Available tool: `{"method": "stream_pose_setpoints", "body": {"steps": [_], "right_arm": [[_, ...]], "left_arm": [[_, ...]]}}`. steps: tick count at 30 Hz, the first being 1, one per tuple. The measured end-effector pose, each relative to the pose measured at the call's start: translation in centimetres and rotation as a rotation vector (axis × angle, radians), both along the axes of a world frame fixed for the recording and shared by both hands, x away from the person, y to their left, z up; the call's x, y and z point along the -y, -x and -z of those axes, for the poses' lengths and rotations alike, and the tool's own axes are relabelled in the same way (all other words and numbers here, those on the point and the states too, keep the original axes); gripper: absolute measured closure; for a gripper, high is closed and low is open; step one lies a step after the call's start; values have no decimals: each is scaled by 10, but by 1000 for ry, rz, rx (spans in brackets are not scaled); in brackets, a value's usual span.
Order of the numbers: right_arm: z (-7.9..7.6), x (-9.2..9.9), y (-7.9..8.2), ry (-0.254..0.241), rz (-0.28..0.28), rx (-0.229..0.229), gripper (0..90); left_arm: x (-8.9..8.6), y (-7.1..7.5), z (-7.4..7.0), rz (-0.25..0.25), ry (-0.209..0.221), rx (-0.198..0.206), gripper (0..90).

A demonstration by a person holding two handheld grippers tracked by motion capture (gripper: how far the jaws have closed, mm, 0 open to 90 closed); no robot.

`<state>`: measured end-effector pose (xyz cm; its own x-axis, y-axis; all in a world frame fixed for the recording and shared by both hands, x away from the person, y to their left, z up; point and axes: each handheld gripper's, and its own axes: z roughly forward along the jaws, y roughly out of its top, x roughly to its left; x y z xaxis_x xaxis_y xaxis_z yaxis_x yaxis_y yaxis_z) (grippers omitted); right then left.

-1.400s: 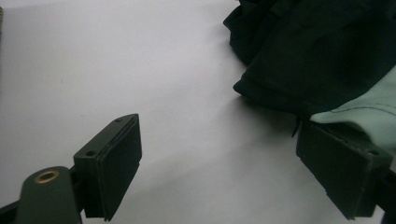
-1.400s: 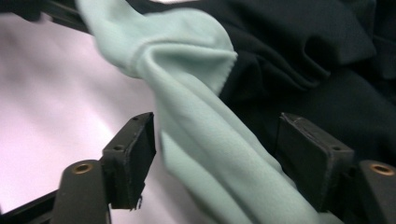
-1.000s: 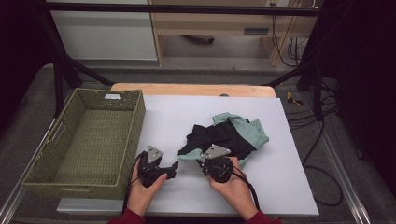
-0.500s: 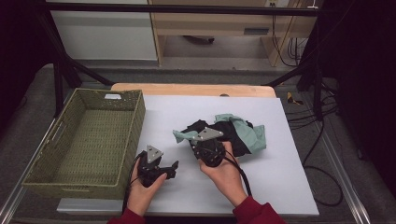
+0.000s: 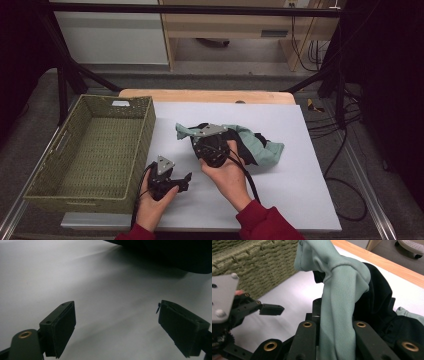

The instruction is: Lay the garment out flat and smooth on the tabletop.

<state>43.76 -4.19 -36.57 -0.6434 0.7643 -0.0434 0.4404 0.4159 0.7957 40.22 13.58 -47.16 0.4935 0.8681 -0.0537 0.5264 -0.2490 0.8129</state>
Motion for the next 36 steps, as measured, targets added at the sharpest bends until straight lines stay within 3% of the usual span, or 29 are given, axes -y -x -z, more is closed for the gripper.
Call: {"method": "stream_pose_setpoints", "body": {"steps": [13,18,25,36], "right_arm": [[-18,-45,-1,-60,-25,5,799],[-34,-58,2,-111,-33,22,800],[-37,-28,-7,-157,26,12,800],[-33,29,-18,-168,125,13,801]], "left_arm": [[-3,0,-2,-15,20,1,142],[-5,0,-3,-23,24,5,144],[-5,0,-2,-18,19,-3,143],[-3,0,-2,-13,12,-3,143]]}}
